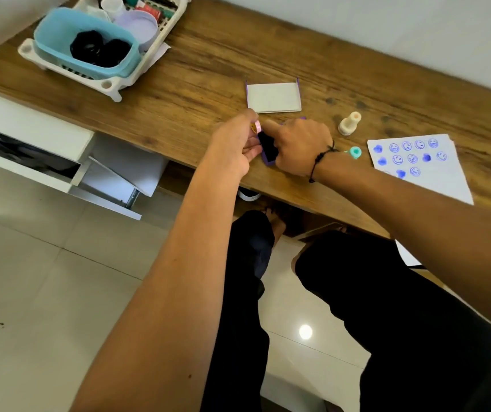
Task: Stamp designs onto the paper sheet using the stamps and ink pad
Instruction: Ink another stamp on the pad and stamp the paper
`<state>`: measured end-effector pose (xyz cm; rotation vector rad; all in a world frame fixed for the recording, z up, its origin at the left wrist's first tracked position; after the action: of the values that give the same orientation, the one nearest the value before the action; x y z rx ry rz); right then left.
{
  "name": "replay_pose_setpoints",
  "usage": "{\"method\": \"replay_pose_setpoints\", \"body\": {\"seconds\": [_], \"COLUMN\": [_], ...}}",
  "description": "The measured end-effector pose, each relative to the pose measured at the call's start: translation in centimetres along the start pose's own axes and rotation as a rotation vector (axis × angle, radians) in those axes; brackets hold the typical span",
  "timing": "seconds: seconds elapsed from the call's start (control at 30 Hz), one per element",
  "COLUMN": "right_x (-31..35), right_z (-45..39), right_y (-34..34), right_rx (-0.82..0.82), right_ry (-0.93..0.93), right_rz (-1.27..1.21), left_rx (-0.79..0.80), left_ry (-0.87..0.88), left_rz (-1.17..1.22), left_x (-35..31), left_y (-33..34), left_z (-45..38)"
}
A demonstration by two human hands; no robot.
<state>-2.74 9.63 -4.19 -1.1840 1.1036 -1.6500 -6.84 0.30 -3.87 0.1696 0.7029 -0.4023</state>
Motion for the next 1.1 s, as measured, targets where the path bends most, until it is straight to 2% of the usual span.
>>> {"method": "replay_pose_setpoints", "body": {"seconds": [0.17, 0.23, 0.33, 0.4, 0.53, 0.67, 0.73, 0.77, 0.87, 0.93, 1.1], "right_x": [-0.7, -1.2, -2.6, -2.8, -0.8, -1.2, -2.1, -2.6, -4.5, -5.3, -6.6], "right_z": [-0.3, -0.4, -0.4, -0.1, 0.3, -0.3, -0.6, -0.4, 1.4, 3.2, 7.0], "right_y": [-0.2, -0.9, -2.9, -2.9, -0.2, -1.1, -1.6, -2.0, -3.0, -3.1, -4.0], "right_rx": [0.078, 0.11, -0.046, -0.101, 0.055, 0.126, 0.102, 0.039, -0.19, -0.233, -0.262], "right_ry": [-0.005, -0.005, 0.055, 0.089, 0.041, 0.05, 0.129, 0.187, 0.415, 0.517, 0.52], "right_rz": [-0.023, -0.109, -0.297, -0.229, 0.026, 0.032, -0.172, -0.338, -1.014, -1.32, -1.814], "left_rx": [-0.051, -0.06, -0.069, -0.072, -0.053, -0.044, -0.033, -0.022, -0.001, 0.017, 0.085], "left_ry": [0.029, 0.036, 0.025, 0.033, 0.05, 0.033, 0.042, 0.047, 0.061, 0.094, 0.161], "left_rz": [-0.029, -0.046, -0.042, -0.049, -0.032, -0.031, -0.037, -0.032, -0.013, -0.008, -0.018], "left_x": [0.2, 0.1, 0.0, 0.1, 0.2, -0.1, 0.1, 0.2, 0.5, 0.2, -0.1], "left_y": [0.2, 0.4, 0.3, 0.3, 0.6, 0.9, 1.1, 1.3, 2.0, 2.7, 5.9], "left_z": [-0.4, -0.5, -0.7, -0.5, -0.4, 0.3, 0.2, 0.1, 0.4, 0.9, 2.6]}}
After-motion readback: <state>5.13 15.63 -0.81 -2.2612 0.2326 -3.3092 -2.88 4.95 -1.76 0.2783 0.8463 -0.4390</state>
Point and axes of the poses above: each hand's wrist, its own z-axis away from the middle knuckle, its own y-axis out of the palm, x = y × z, the point moved 5 cm from there along -z, towards the middle knuckle, and after that the axes turned 12 degrees about -z, right-handed, at the moved point
